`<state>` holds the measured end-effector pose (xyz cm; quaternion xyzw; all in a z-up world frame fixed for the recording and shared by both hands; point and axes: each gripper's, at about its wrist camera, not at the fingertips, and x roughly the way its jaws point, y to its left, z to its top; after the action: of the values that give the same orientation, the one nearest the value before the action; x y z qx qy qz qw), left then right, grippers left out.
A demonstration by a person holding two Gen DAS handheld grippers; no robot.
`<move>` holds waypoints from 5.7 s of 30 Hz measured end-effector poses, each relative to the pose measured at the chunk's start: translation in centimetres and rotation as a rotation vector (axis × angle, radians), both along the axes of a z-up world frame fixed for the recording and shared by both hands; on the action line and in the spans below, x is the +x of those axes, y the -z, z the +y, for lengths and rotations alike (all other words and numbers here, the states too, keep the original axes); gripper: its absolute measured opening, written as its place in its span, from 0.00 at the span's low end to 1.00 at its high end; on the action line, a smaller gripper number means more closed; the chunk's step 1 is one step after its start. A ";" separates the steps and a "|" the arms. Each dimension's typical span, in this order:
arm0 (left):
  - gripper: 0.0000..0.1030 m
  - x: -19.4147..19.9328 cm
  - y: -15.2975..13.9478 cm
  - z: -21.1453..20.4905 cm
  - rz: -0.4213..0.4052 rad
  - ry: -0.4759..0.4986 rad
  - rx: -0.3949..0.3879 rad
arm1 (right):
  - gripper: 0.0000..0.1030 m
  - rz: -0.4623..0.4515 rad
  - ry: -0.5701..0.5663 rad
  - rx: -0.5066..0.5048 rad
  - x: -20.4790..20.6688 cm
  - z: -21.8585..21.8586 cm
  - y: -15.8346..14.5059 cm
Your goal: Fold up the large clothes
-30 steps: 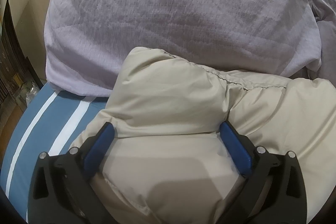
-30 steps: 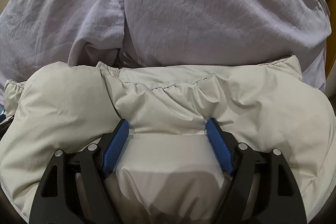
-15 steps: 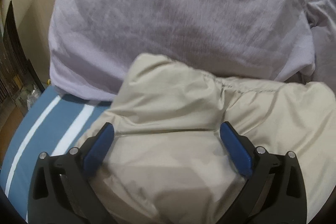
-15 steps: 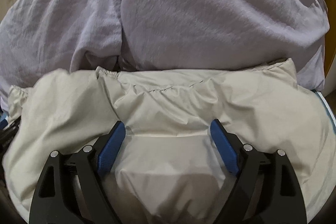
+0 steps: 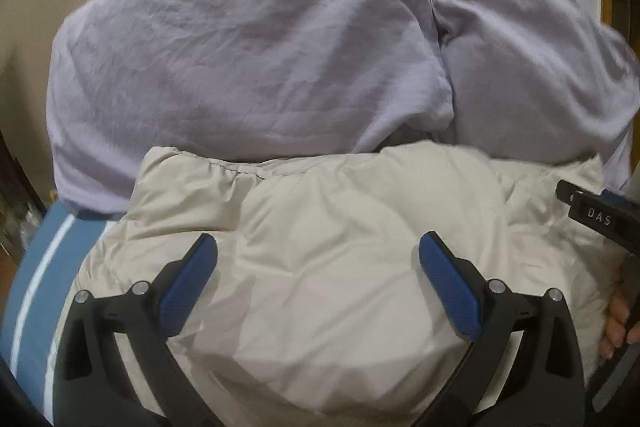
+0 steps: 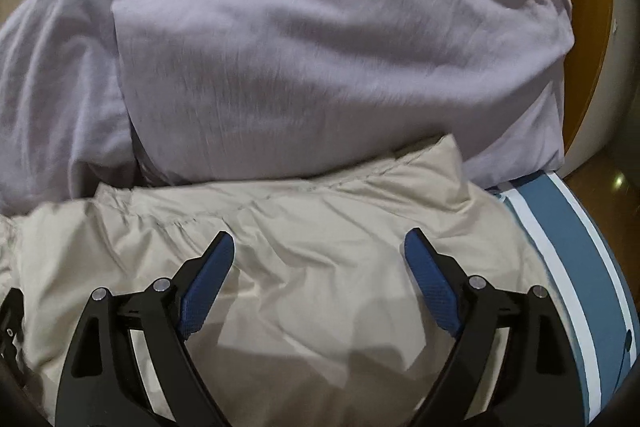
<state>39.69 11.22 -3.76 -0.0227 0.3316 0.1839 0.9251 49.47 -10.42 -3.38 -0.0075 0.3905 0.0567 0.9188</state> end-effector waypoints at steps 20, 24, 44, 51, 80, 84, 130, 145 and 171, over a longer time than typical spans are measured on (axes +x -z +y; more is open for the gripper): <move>0.98 3.2 4.4 0.8 0.042 -0.010 -0.049 | 0.96 0.048 -0.011 -0.087 3.0 -1.6 5.3; 0.98 3.5 5.0 1.7 0.042 -0.007 -0.056 | 0.97 0.056 -0.011 -0.091 3.1 -1.6 5.6; 0.98 3.3 5.4 3.2 0.033 -0.002 -0.084 | 0.99 0.067 0.002 -0.112 2.6 1.1 5.9; 0.98 3.2 5.3 3.1 0.044 -0.015 -0.075 | 0.99 0.078 0.002 -0.106 2.5 0.9 5.9; 0.98 -14.8 4.3 8.7 0.144 -0.220 -0.202 | 0.95 0.250 0.160 0.347 -11.3 -15.5 5.0; 0.98 -13.3 5.5 9.6 0.151 -0.240 -0.250 | 0.89 0.289 0.154 0.440 -10.5 -15.7 6.0; 0.86 -32.7 3.7 14.7 0.004 -0.322 -0.369 | 0.72 0.093 -0.034 0.161 -24.0 -13.8 -0.3; 0.90 -30.5 4.9 14.9 0.011 -0.362 -0.407 | 0.72 0.096 -0.331 0.125 -23.9 -2.3 -0.8; 0.91 -29.4 5.7 15.1 -0.038 -0.379 -0.512 | 0.74 0.057 -0.377 -0.064 -26.1 3.2 3.8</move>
<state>10.32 26.35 -9.49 -0.3197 0.3395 0.2628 0.8447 23.36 -7.27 -7.16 -0.1078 0.4097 0.2155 0.8798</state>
